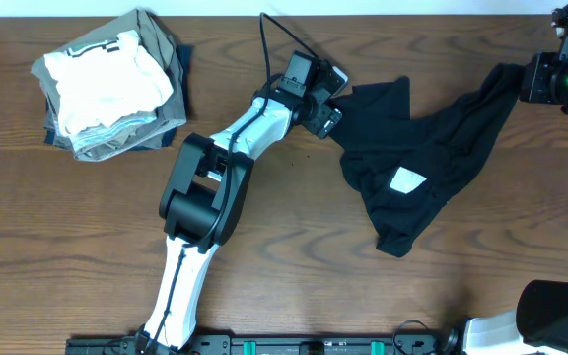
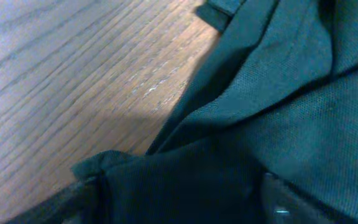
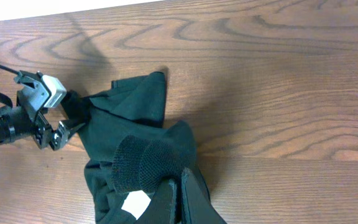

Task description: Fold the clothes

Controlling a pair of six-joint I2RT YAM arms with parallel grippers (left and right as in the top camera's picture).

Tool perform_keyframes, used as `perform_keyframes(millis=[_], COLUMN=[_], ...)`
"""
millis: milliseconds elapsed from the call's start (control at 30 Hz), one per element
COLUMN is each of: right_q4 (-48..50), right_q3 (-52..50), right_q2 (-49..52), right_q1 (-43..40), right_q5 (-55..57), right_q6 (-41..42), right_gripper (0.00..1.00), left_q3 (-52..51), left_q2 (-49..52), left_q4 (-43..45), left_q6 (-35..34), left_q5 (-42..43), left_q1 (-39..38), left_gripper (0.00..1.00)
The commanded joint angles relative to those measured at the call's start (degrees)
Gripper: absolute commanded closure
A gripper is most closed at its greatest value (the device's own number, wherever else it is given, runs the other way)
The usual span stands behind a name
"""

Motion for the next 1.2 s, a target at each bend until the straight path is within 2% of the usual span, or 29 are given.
perform_keyframes(millis=[0, 33, 67, 100, 200, 300, 500, 800, 1167], right_q4=[0.07, 0.07, 0.09, 0.09, 0.17, 0.33, 0.31, 0.31, -0.13], right_q3=[0.13, 0.13, 0.13, 0.13, 0.13, 0.13, 0.13, 0.13, 0.33], right_q2=[-0.39, -0.39, -0.39, -0.39, -0.39, -0.39, -0.39, -0.39, -3.37], right_q1=[0.37, 0.37, 0.37, 0.37, 0.37, 0.37, 0.39, 0.48, 0.44], right_q5=[-1.05, -1.03, -1.05, -1.03, -1.03, -1.03, -1.05, -1.07, -6.21], right_q6=[-0.85, -0.85, -0.85, -0.85, -0.85, -0.85, -0.85, -0.81, -0.61], right_gripper=[0.97, 0.97, 0.96, 0.97, 0.96, 0.96, 0.96, 0.98, 0.99], left_q3=[1.01, 1.07, 1.16, 1.22, 1.22, 1.22, 1.22, 1.22, 1.22], left_q2=[1.55, 1.46, 1.33, 1.07, -0.24, -2.47, -8.55, -23.50, -41.94], left_q4=[-0.20, -0.15, -0.13, -0.13, -0.37, -0.68, -2.49, -12.37, -22.27], left_q6=[0.90, 0.76, -0.22, -1.05, -2.16, -2.38, -2.58, -2.64, -10.78], left_q5=[-1.18, -1.46, -2.78, -4.50, -7.69, -8.48, -9.18, -17.86, -17.90], left_q1=[0.09, 0.09, 0.09, 0.07, 0.11, 0.13, 0.20, 1.92, 10.95], left_gripper=[0.49, 0.63, 0.69, 0.74, 0.76, 0.94, 0.94, 0.94, 0.94])
